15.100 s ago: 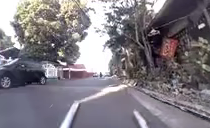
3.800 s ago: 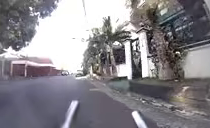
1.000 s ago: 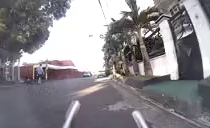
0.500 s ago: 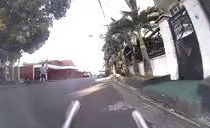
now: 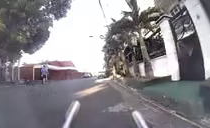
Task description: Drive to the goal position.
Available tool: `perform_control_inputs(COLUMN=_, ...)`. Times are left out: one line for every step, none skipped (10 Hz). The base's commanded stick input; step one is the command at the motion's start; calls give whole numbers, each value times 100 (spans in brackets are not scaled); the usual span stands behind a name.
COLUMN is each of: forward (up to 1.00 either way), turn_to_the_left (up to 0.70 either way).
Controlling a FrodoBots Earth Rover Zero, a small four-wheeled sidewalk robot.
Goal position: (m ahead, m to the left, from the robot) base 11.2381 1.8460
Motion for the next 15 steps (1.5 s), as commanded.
perform_control_inputs(forward=70, turn_to_the_left=0)
perform_control_inputs(forward=70, turn_to_the_left=0)
perform_control_inputs(forward=70, turn_to_the_left=0)
perform_control_inputs(forward=70, turn_to_the_left=0)
perform_control_inputs(forward=70, turn_to_the_left=0)
perform_control_inputs(forward=70, turn_to_the_left=0)
perform_control_inputs(forward=70, turn_to_the_left=0)
perform_control_inputs(forward=70, turn_to_the_left=0)
perform_control_inputs(forward=70, turn_to_the_left=0)
perform_control_inputs(forward=70, turn_to_the_left=0)
perform_control_inputs(forward=70, turn_to_the_left=0)
perform_control_inputs(forward=70, turn_to_the_left=0)
perform_control_inputs(forward=70, turn_to_the_left=0)
perform_control_inputs(forward=70, turn_to_the_left=0)
perform_control_inputs(forward=70, turn_to_the_left=0)
